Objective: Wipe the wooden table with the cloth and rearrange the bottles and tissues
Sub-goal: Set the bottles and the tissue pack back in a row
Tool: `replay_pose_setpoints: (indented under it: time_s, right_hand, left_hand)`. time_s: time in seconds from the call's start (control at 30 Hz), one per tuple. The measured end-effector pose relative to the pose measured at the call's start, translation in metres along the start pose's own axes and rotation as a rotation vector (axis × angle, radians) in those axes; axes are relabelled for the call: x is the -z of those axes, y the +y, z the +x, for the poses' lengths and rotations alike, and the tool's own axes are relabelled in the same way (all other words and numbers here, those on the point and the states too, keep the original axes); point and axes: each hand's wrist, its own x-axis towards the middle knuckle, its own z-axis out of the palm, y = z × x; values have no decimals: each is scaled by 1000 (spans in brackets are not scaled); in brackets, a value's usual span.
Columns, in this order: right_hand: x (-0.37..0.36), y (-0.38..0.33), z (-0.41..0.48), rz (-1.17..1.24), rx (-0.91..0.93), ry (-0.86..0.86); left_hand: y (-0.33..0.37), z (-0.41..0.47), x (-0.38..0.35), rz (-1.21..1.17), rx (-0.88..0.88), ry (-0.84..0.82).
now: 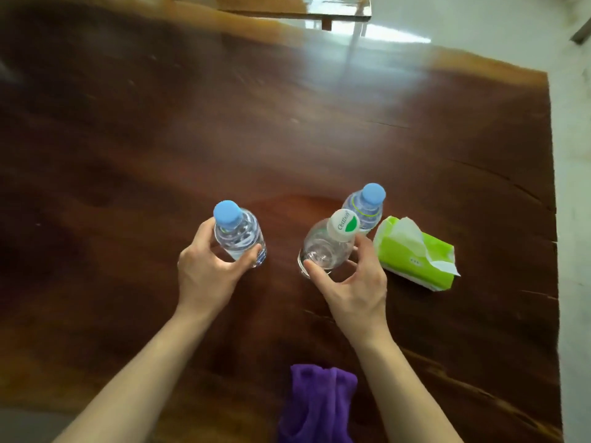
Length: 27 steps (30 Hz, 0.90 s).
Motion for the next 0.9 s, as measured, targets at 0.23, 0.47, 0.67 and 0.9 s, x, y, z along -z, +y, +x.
replay_pose_setpoints:
  time_s: [0.23,0.47,0.67,0.9]
  right_hand:
    - [-59,-23,39,8,-43,110]
    - [-85,-24,68,-28,-71,163]
    - [-90,-20,77,-74,-77,168]
    - [-89,-16,79,-129,-45,122]
  left_hand:
    - [-1,50,-1,-12,-15,23]
    - [4,84,-16,-18,-32,-4]
    - [-1,91,-24,-8,-31,-47]
    - [-5,94,-26,-6,-49,-111]
